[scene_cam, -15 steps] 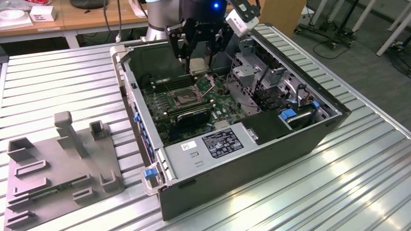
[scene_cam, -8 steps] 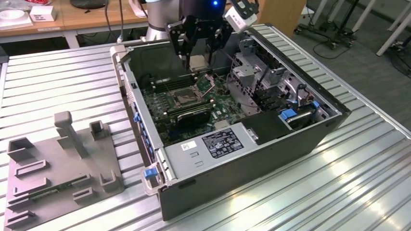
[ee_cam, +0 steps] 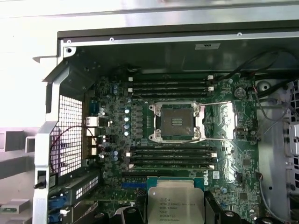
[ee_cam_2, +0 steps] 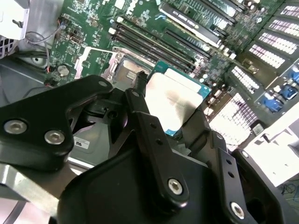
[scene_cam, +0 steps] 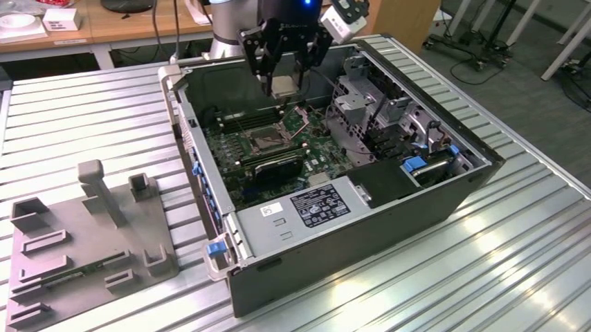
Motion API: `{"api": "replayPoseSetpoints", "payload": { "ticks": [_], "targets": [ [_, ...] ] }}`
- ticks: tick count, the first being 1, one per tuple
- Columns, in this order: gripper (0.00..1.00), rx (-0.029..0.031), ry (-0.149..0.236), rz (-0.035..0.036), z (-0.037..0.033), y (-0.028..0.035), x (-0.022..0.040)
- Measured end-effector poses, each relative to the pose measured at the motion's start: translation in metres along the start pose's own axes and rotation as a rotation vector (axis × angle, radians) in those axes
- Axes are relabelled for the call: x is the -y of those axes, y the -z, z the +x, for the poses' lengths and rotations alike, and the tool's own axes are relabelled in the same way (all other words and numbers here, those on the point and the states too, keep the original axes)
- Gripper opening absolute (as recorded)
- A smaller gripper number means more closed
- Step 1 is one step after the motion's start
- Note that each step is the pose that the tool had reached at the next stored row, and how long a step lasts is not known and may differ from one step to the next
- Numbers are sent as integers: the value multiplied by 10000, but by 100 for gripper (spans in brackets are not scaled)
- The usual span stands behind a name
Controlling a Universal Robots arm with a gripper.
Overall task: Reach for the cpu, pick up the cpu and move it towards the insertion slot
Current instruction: 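Pick up the cpu and move it towards the insertion slot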
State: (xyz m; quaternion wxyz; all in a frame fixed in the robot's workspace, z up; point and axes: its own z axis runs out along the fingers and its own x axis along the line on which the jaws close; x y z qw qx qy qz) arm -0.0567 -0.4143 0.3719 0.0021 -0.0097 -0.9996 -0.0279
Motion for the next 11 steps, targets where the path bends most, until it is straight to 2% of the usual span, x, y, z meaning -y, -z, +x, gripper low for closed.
{"api": "replayPoseSetpoints", "payload": {
  "ticks": [11],
  "targets": [
    [55, 1, -12, -2, -46, -22, -74]
  ]
}}
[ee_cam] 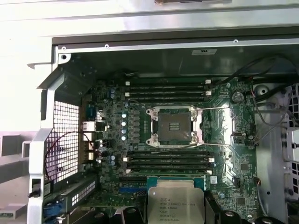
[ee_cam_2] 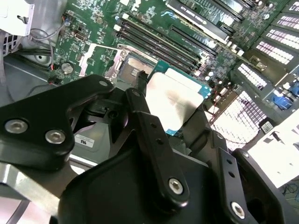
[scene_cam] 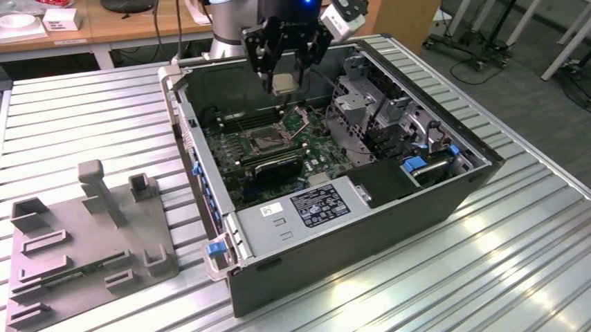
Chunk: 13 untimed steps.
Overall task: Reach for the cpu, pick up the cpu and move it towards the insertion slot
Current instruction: 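Pick up the cpu and move it towards the insertion slot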
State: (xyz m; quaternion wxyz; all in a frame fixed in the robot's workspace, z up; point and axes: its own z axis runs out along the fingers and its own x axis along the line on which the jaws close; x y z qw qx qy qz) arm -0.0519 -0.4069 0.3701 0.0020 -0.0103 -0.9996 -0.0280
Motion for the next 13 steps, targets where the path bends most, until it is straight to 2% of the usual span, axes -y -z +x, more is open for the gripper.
{"api": "replayPoseSetpoints", "payload": {
  "ticks": [13],
  "targets": [
    [55, 0, -8, 0, -59, -18, -66]
  ]
}}
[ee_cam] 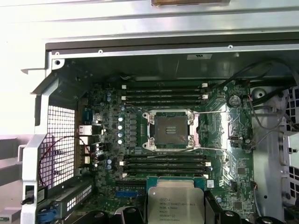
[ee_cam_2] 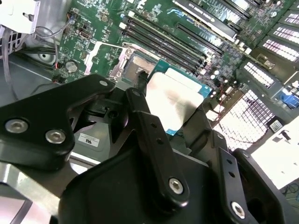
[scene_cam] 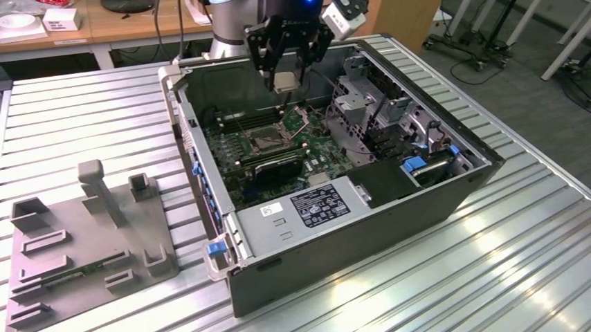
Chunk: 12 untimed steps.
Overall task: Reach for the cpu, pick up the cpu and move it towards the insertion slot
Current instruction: 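Pick up the cpu and move it towards the insertion slot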
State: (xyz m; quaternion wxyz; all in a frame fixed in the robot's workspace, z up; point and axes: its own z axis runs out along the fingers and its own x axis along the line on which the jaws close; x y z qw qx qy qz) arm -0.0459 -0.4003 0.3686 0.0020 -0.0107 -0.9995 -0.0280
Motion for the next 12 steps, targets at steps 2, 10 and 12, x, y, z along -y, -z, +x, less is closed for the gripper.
{"api": "replayPoseSetpoints", "payload": {
  "ticks": [2, 10, 12],
  "targets": [
    [55, 0, -1, 0, -8, -2, -10],
    [55, 0, -5, 1, -16, -3, -18],
    [55, 0, -4, 0, -18, -4, -22]
  ]
}}
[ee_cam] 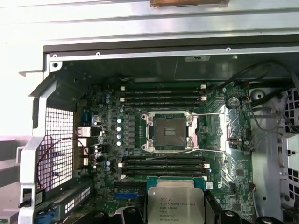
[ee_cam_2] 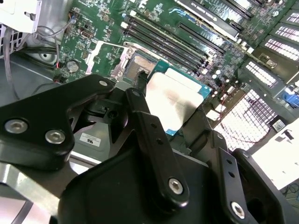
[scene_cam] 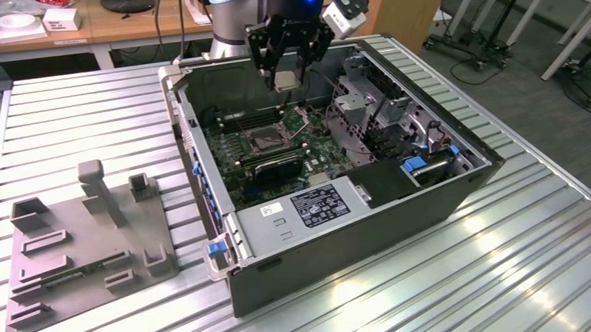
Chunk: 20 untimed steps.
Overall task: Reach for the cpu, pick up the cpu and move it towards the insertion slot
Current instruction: 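Pick up the cpu and move it towards the insertion slot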
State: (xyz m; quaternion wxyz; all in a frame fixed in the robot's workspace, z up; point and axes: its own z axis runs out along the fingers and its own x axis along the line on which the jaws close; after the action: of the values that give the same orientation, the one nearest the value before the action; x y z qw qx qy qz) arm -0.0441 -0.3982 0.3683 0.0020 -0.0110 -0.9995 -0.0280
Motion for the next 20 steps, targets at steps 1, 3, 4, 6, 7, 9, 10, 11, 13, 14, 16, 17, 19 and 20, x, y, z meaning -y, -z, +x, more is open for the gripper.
{"api": "replayPoseSetpoints", "payload": {
  "ticks": [1, 3, 4, 6, 7, 9, 10, 11, 13, 14, 16, 17, 19, 20],
  "targets": [
    [55, 0, 1, -1, -1, 0, -2],
    [55, 0, 0, 0, -3, -1, -7],
    [55, 0, -1, 0, -4, -2, -9],
    [55, 0, 0, 0, -8, -3, -14],
    [55, 0, 1, 0, -12, -4, -20],
    [55, 0, 0, 0, -20, -8, -37],
    [55, 0, 0, 0, -22, -11, -47],
    [55, 1, 0, 0, -24, -14, -60],
    [55, 0, 0, 2, -30, -20, -100],
    [55, 0, 0, 0, -31, -24, -119],
    [55, 0, 0, 0, -32, -32, -157],
    [55, 0, 1, 0, -32, -33, -166],
    [55, 0, 0, -2, -31, -38, -187],
    [55, -1, 1, -2, -31, -41, -205]
  ]
}}
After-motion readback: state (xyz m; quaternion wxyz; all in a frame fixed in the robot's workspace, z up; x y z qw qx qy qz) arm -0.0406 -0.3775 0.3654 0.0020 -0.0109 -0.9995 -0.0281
